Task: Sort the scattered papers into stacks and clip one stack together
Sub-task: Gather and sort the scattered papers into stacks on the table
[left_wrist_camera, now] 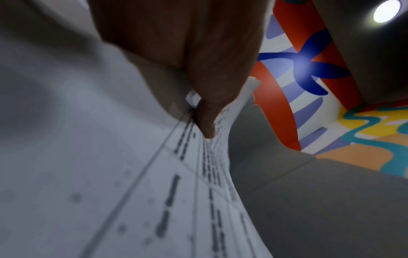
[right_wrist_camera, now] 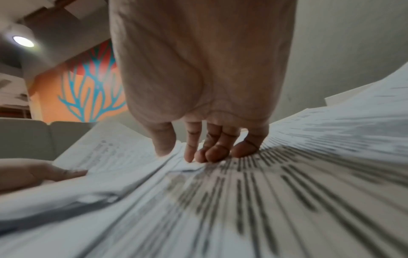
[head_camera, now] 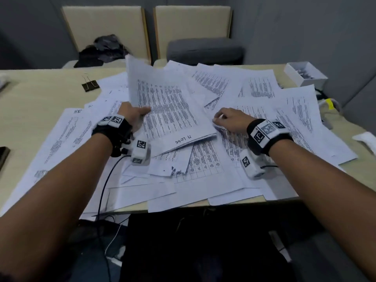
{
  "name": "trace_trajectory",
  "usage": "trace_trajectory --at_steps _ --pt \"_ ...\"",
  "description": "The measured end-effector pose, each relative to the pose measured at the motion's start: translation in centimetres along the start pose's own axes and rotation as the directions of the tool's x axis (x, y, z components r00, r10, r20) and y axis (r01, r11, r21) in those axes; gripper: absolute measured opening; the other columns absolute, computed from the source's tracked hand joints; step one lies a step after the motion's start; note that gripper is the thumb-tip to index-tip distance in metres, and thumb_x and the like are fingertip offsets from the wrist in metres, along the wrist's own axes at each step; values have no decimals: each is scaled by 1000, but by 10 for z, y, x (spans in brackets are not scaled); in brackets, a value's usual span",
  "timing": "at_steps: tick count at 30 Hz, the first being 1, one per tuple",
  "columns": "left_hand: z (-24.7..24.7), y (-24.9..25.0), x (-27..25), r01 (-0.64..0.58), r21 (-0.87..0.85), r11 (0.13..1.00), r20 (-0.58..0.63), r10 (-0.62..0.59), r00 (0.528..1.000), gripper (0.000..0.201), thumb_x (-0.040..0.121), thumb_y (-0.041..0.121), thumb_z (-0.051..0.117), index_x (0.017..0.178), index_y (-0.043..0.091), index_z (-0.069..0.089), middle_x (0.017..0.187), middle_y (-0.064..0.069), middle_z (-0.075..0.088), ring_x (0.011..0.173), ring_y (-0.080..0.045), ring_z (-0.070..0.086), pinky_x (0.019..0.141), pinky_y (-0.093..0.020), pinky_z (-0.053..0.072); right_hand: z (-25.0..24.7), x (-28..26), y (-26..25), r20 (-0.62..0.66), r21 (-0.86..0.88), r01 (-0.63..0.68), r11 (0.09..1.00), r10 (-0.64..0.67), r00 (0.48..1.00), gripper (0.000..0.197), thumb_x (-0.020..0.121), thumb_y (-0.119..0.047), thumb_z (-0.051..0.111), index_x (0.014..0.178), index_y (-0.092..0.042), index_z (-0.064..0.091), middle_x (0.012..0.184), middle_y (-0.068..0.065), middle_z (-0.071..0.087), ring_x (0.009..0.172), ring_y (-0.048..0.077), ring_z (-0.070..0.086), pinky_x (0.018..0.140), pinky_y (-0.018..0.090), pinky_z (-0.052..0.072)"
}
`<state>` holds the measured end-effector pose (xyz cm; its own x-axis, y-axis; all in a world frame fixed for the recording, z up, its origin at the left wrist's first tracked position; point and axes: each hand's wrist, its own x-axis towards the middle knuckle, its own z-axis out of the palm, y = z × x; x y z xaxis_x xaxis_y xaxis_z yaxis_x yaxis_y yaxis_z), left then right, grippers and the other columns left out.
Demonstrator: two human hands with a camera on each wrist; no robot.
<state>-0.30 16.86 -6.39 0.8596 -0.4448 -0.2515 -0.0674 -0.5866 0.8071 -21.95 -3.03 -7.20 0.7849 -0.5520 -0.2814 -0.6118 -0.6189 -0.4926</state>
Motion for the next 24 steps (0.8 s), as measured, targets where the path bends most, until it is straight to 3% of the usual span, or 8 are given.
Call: trace_trajectory --at_steps 6,9,11,13,17,19,21,24 --pt "0 -6 14 42 146 988 -26 -38 999 40 85 49 67 77 14 50 74 -8 59 50 -20 48 46 -24 41 -6 33 -10 39 -13 13 1000 -12 999 38 97 -45 53 121 -16 58 117 4 58 98 19 54 83 30 42" --pt "1 -13 24 18 104 994 -29 -15 999 34 84 46 69 80 18 52 81 -8 62 65 -24 58 71 -39 57 -6 51 -21 29 -40 36 999 -35 999 52 93 -47 59 115 0 63 97 8 64 86 21 55 75 29 41" --pt "-2 -17 27 9 73 997 -27 -7 1000 32 84 44 71 77 19 52 85 -10 64 77 -27 62 85 -46 56 -3 58 -31 37 -64 38 997 -36 999 66 87 -52 64 118 7 62 108 22 68 90 27 61 79 32 48" --pt "-4 -20 26 22 38 999 -18 -21 1000 33 82 44 72 89 16 56 93 -13 67 86 -31 65 89 -48 56 0 60 -41 39 -122 34 992 -29 999 77 82 -58 68 123 6 60 124 23 64 108 34 64 93 40 53" --pt "-10 -23 16 12 -21 1000 -1 -12 1000 48 85 39 71 119 8 59 86 -8 65 78 -26 63 89 -45 56 10 53 -61 -3 -189 -34 981 34 999 84 78 -61 71 129 2 49 135 21 49 113 32 58 85 34 49" --pt "-11 -26 8 4 -22 1000 7 -3 1000 47 86 38 69 120 7 58 84 -7 65 74 -23 62 84 -40 57 16 45 -70 -6 -195 -81 977 82 997 88 79 -58 71 136 2 41 143 22 38 120 34 54 87 36 47" --pt "-8 -28 5 -6 -36 999 16 6 1000 43 88 37 68 117 8 57 85 -7 65 74 -22 62 78 -38 58 22 45 -75 29 -131 -106 986 110 993 70 85 -46 69 132 0 44 140 21 39 113 33 56 78 34 47" --pt "-13 -24 10 -21 -144 989 19 24 1000 34 89 29 67 110 3 61 85 -7 66 74 -23 63 79 -46 57 17 50 -81 -63 -34 -109 993 107 992 17 90 -20 55 91 -3 51 115 17 55 86 30 56 61 29 43"
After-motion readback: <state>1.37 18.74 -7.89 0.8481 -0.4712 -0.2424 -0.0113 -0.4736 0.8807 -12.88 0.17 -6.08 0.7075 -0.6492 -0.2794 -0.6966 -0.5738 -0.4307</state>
